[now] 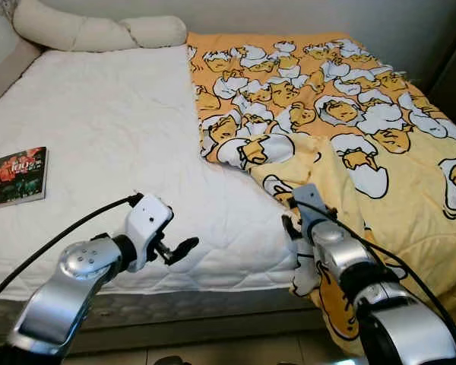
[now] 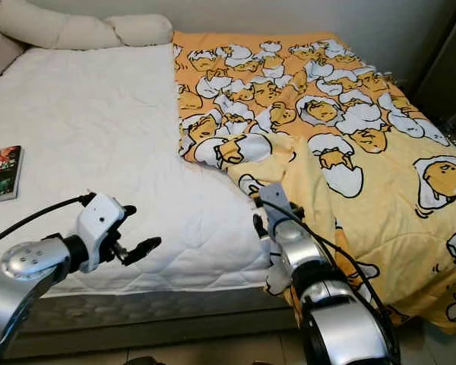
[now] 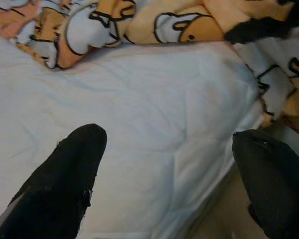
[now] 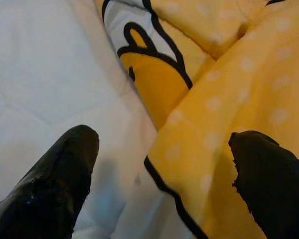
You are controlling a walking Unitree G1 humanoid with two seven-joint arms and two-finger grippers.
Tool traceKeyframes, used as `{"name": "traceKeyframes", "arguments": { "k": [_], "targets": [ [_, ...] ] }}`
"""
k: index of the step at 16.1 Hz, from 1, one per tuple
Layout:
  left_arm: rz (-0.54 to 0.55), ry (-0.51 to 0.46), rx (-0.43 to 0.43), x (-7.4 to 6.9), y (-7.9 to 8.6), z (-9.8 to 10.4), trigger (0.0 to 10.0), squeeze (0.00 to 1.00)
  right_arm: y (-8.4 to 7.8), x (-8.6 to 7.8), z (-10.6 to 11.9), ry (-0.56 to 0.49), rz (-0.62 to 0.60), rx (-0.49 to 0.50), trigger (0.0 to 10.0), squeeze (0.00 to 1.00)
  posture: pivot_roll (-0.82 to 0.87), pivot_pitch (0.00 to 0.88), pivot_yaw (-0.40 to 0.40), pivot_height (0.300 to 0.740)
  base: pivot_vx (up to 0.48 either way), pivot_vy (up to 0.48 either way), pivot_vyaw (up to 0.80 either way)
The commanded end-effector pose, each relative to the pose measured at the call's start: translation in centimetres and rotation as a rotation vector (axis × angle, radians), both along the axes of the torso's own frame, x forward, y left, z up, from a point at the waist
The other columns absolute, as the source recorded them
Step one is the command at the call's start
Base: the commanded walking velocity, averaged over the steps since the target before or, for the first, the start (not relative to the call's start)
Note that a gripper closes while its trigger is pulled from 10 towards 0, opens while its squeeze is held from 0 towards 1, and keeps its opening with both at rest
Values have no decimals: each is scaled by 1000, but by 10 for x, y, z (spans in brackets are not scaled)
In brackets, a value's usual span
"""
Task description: Clean up the room
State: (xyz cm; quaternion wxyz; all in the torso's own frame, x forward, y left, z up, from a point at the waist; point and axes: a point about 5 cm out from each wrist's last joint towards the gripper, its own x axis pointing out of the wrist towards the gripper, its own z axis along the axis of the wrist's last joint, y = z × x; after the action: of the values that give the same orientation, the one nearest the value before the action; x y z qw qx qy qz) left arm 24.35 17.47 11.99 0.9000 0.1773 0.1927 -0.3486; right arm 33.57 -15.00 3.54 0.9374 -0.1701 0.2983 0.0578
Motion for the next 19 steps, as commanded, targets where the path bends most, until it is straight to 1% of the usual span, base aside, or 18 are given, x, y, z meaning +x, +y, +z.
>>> {"name": "traceKeyframes", "arguments": {
  "k": [1,2,3,4,5,6,7,9,11,12,13,15,16,17,19],
  "targets": [
    [-50,18,0,-6,-4,4,10000,431,0,3,1,-4,-25,1,10000,0,118,0,27,740,0,0,0],
    [-70,27,8,-10,-3,6,10000,435,0,3,1,-5,-25,-3,10000,0,132,0,28,740,0,0,0],
    [-82,31,12,-14,-3,9,10000,435,1,3,0,-2,-17,-6,7608,0,148,0,27,740,0,0,0],
    [-88,31,14,-16,-3,11,10000,435,1,3,0,-3,-17,-6,5804,0,163,0,28,740,0,0,0],
    [-95,30,14,-20,-2,15,10000,435,0,1,-3,4,-16,-25,3529,0,185,0,30,740,0,0,0],
    [-97,29,13,-22,-2,17,10000,439,-2,0,-4,8,-23,-32,3059,0,195,0,32,740,0,0,0],
    [-97,30,11,-24,-2,19,10000,435,-4,-1,-5,12,-30,-37,2902,0,203,0,32,740,0,0,0],
    [-98,29,7,-30,-3,25,10000,439,-10,-5,-10,26,-30,-82,2824,0,219,24,32,740,0,0,0],
    [-92,26,-1,-35,-4,27,10000,439,-16,-5,-10,26,-38,-131,1765,0,227,60,26,740,0,0,0],
    [-90,29,-5,-37,-4,27,10000,439,-19,-5,-10,19,-46,-147,549,0,225,65,22,740,0,0,0],
    [-88,37,-14,-41,-6,26,10000,435,-21,-4,-8,-4,-54,-182,745,0,220,68,17,740,0,0,0],
    [-90,42,-21,-43,-9,25,10000,435,-21,-5,-8,-24,-63,-200,1176,0,220,69,16,740,0,0,0],
    [-89,45,-23,-43,-9,26,10000,439,-22,-7,-10,-20,-69,-211,1686,0,222,69,16,740,0,0,0],
    [-90,47,-22,-43,-10,26,10000,435,-24,-9,-13,-7,-82,-215,1569,0,225,70,16,740,0,0,0],
    [-94,57,-15,-45,-8,26,10000,439,-33,-15,-19,39,-147,-159,1529,0,233,75,18,740,0,0,0]
  ]
}}
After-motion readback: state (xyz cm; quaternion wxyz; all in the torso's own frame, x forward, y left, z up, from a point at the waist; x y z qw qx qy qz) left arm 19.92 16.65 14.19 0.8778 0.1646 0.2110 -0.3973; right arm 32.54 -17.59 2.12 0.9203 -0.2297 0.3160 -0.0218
